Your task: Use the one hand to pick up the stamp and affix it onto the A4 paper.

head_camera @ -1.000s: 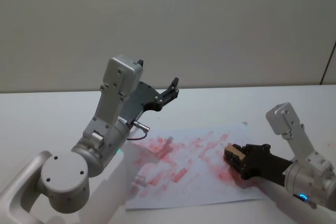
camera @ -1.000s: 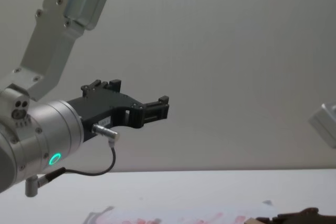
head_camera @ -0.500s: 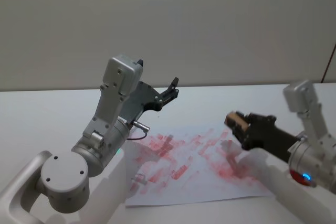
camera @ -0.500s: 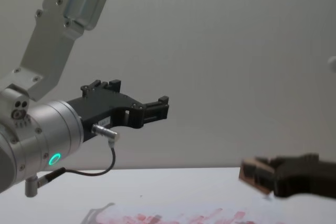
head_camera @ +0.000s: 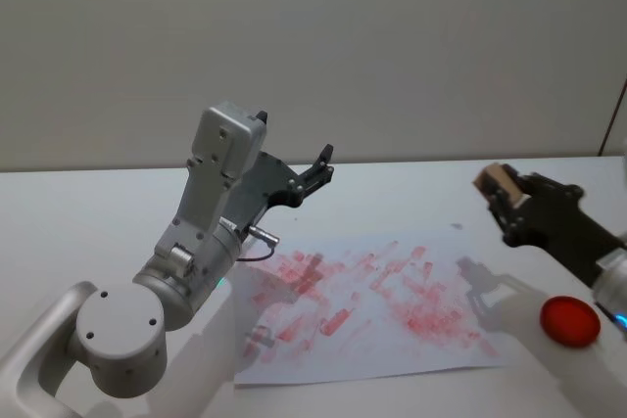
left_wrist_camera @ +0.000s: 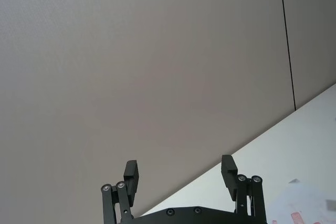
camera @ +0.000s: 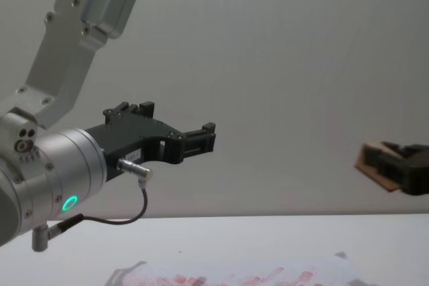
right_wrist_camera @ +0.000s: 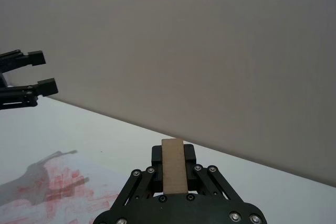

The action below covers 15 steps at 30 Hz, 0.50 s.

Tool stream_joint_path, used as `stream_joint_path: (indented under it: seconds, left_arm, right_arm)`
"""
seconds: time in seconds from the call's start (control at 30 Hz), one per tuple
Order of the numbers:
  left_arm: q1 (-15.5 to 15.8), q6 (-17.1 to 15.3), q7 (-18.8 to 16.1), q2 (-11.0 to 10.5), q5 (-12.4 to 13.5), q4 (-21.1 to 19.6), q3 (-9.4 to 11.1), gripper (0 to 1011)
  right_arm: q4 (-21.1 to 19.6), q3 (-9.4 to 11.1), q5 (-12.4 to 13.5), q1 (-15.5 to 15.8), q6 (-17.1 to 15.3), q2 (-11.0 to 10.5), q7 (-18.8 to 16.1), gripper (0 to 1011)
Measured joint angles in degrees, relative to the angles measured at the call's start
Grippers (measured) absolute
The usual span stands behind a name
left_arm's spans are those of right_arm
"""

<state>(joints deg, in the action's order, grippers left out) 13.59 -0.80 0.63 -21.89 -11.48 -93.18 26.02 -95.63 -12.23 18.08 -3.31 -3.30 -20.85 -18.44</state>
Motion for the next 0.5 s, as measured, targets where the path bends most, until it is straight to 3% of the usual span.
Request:
stream_joint_path:
  seconds: [0.2,0.5]
  left_arm:
    - [0.0,0.0,0.0,0.0,0.0,0.0,0.0,1001]
    - [0.0,0.0,0.0,0.0,0.0,0.0,0.0,1001]
  right_arm:
    - [-3.98,1.78,3.14,4.42,-0.97,-2.75,4.95,218]
    - [-7.2,3.64,6.17,9.57,-3.63,-5.89,8.93,218]
